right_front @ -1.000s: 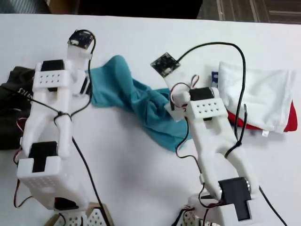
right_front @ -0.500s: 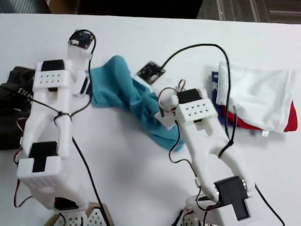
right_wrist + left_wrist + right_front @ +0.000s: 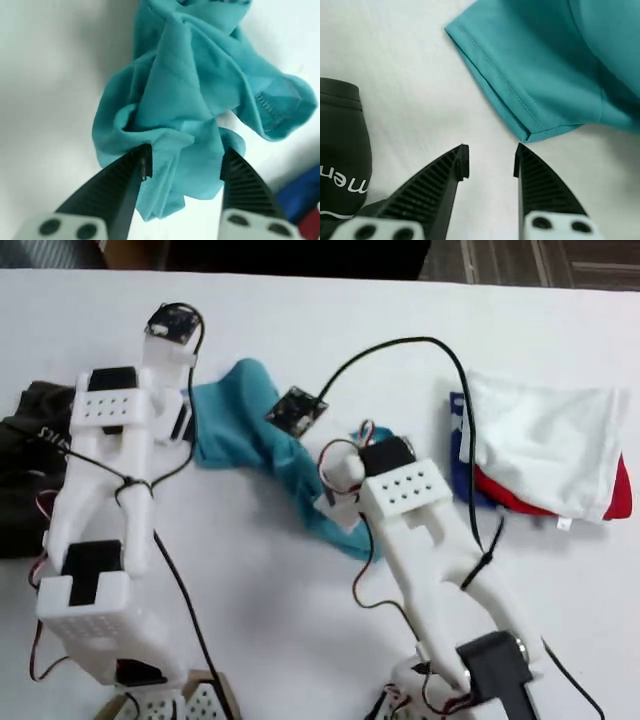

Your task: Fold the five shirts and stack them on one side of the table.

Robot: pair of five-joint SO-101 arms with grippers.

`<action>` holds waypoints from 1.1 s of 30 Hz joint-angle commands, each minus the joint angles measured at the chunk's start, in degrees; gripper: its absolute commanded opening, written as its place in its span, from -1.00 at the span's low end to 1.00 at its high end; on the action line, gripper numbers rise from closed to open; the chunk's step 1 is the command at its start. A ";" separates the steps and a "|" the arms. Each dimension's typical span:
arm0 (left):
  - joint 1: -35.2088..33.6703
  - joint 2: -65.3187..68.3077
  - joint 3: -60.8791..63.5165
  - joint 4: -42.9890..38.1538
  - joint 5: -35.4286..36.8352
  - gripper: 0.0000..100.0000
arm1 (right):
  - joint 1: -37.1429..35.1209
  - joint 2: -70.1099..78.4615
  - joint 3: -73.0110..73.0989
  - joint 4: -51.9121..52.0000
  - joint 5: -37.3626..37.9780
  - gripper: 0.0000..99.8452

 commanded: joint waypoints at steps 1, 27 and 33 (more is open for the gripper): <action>-0.26 -3.96 -0.31 -0.88 0.09 -0.65 | -1.80 -3.38 -1.14 0.57 0.62 -0.55; -0.26 -3.96 -0.31 -0.79 0.18 -0.65 | -0.75 -3.91 9.58 -8.40 0.53 -0.94; -0.44 -3.96 -0.31 -0.79 0.18 -0.65 | 1.27 -8.84 3.34 -7.96 0.53 -0.96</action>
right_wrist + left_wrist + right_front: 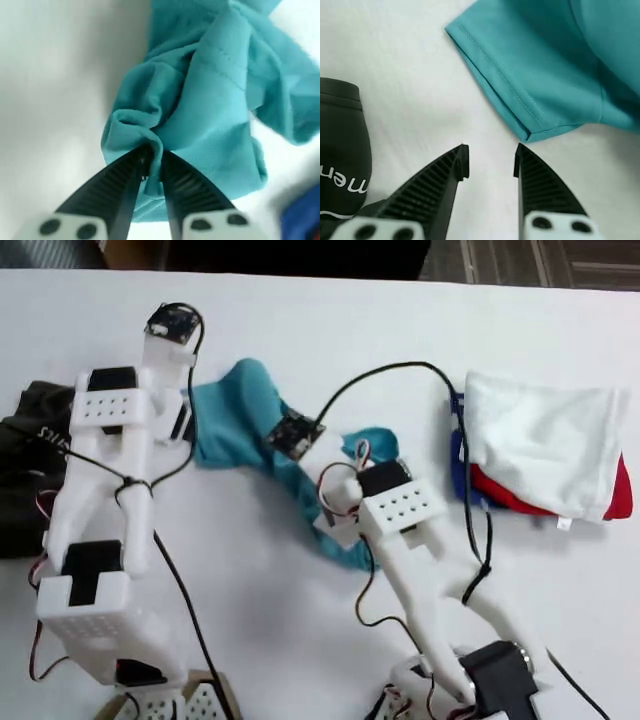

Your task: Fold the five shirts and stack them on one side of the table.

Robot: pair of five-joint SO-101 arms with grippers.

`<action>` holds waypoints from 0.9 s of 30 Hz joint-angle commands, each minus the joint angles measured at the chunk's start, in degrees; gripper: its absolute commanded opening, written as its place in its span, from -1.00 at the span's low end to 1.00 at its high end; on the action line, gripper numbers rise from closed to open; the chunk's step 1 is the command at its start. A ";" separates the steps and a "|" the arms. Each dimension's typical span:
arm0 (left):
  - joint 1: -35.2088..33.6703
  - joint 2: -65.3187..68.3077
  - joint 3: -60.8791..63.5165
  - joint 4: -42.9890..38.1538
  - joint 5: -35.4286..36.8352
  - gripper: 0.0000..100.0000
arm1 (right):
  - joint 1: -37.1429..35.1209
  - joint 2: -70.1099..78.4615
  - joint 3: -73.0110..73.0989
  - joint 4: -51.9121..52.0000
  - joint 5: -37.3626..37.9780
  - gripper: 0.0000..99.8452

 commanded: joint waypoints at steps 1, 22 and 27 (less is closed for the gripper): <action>-0.44 -3.96 -0.31 -0.79 0.18 -0.65 | 2.68 -6.46 -6.95 -0.40 0.53 -0.96; 16.62 -11.78 -6.20 12.31 0.53 -0.65 | 21.58 31.16 -62.68 5.14 0.18 -0.96; 24.53 -14.33 -5.85 12.75 0.53 -0.65 | 27.03 41.45 -78.33 10.15 0.09 -0.96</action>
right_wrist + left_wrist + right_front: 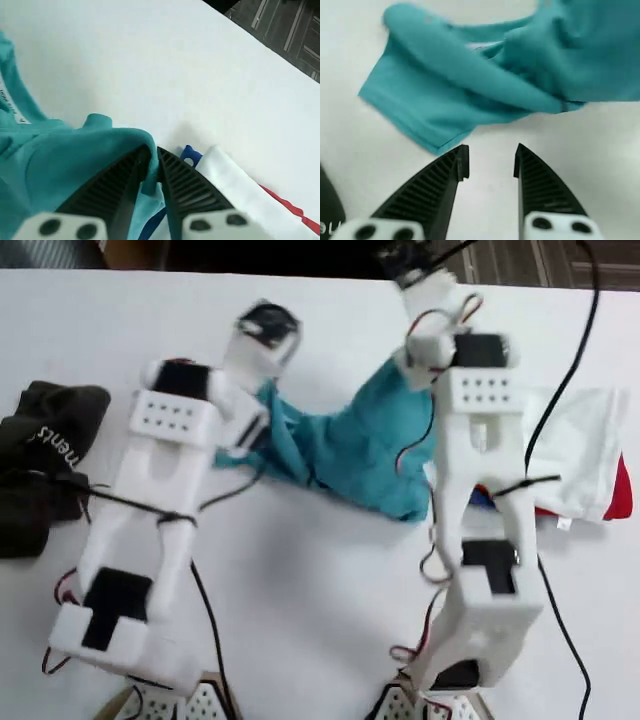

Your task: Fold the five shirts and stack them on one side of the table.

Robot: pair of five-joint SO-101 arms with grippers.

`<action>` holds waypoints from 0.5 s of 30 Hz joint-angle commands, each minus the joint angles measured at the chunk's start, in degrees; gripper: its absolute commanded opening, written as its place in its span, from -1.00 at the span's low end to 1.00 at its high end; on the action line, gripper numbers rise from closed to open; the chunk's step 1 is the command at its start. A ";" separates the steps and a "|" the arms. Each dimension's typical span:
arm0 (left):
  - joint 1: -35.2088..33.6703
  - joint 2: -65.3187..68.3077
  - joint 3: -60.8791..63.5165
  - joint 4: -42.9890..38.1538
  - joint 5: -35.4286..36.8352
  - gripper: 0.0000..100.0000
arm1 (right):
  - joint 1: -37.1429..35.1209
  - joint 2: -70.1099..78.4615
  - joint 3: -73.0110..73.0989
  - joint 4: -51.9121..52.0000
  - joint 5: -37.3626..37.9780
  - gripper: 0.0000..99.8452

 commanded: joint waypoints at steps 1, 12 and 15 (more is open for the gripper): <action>5.19 -2.99 -2.15 0.18 0.35 -0.65 | 4.00 4.79 -12.92 2.95 0.09 -0.96; 15.21 9.76 3.21 -18.11 3.08 -0.52 | 11.65 11.56 -21.45 5.93 0.44 -0.96; 15.30 15.65 1.71 -21.10 3.25 -0.50 | 11.74 11.47 -21.54 6.11 0.53 -0.96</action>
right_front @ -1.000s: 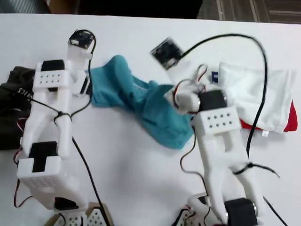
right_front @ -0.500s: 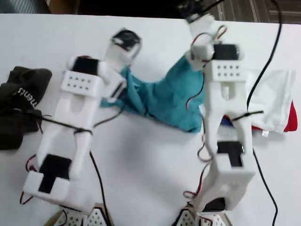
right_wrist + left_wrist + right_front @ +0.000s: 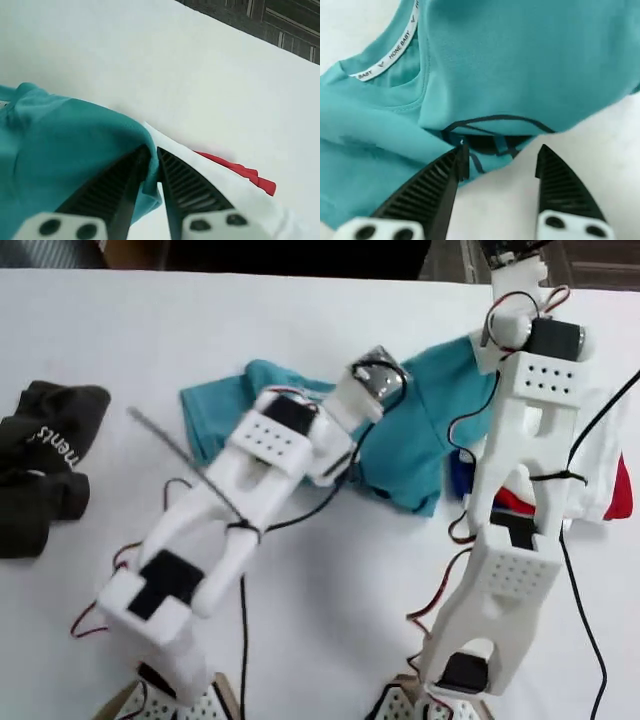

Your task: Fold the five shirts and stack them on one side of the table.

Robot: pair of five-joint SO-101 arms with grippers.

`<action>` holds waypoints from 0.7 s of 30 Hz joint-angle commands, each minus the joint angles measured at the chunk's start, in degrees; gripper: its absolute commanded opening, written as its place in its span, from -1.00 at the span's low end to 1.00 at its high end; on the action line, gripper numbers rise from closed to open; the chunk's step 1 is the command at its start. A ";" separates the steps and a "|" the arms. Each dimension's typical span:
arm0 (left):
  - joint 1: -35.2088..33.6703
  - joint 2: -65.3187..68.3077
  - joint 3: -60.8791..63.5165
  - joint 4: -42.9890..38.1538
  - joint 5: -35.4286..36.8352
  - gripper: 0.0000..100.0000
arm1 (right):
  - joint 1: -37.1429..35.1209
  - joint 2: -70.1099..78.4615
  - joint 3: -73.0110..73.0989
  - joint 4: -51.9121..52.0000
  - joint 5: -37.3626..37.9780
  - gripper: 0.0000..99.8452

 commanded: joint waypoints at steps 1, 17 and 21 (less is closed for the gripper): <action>0.53 5.36 -2.77 -3.96 0.53 -0.50 | 0.66 -0.48 -2.90 0.31 0.53 -0.96; -5.63 31.38 -38.73 13.01 -7.56 -0.95 | 1.27 -3.65 -3.52 4.44 0.18 -0.96; -9.49 31.30 -50.86 21.27 -7.65 -0.95 | 1.27 -6.99 -3.52 5.32 0.09 -0.96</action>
